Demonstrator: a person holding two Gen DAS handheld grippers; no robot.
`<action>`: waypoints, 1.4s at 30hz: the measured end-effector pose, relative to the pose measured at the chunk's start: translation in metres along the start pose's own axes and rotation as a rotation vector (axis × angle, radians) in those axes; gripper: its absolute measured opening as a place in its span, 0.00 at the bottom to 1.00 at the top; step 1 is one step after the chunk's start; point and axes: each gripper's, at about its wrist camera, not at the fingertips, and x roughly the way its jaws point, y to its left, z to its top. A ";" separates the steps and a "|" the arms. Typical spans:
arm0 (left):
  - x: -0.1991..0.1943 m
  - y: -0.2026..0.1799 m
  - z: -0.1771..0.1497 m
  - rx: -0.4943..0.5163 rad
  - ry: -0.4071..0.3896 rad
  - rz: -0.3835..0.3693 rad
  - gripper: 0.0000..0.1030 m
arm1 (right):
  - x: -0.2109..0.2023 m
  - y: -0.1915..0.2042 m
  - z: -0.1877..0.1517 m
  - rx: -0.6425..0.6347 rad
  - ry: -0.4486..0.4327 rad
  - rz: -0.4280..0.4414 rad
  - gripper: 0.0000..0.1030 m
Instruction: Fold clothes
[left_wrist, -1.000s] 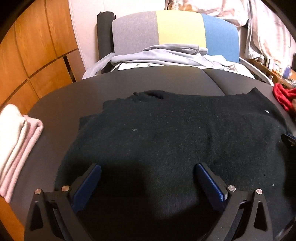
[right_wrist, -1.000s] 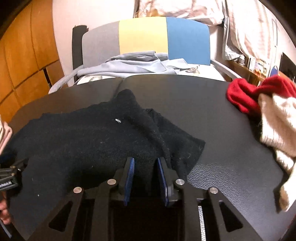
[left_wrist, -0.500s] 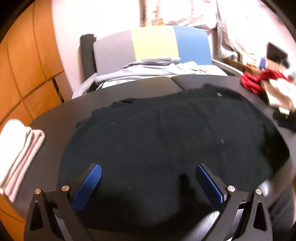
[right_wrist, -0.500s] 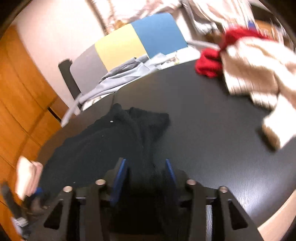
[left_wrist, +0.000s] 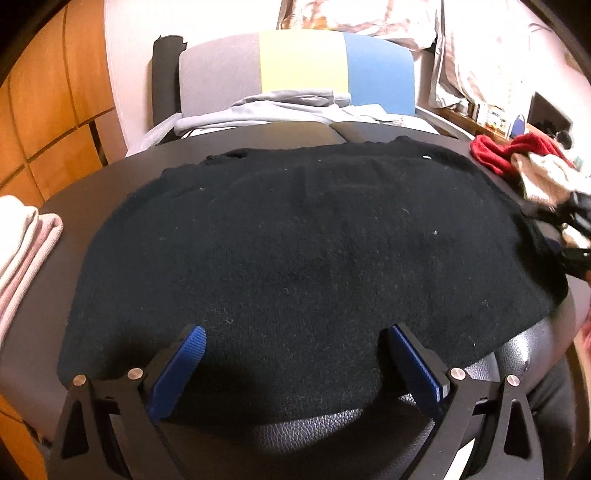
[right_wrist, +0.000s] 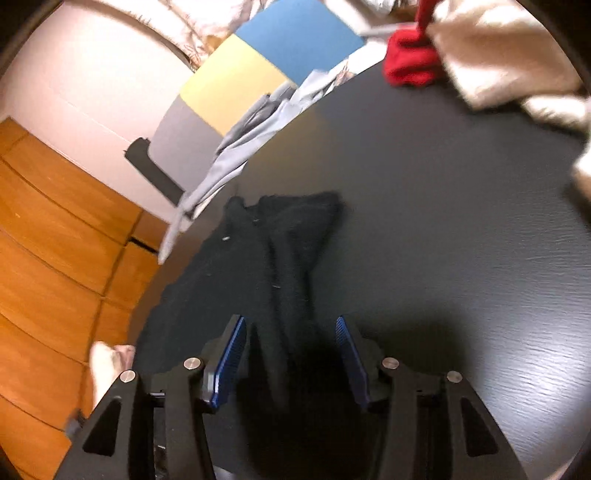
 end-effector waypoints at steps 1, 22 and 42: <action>0.000 0.000 -0.001 -0.007 0.001 -0.004 0.97 | 0.005 0.002 0.002 0.008 0.006 0.010 0.50; -0.013 -0.013 -0.011 0.039 -0.076 -0.049 0.58 | 0.040 -0.004 0.002 0.204 0.066 0.122 0.16; -0.005 0.126 -0.020 -0.095 -0.092 0.221 0.90 | 0.023 0.092 0.006 0.372 0.102 0.354 0.16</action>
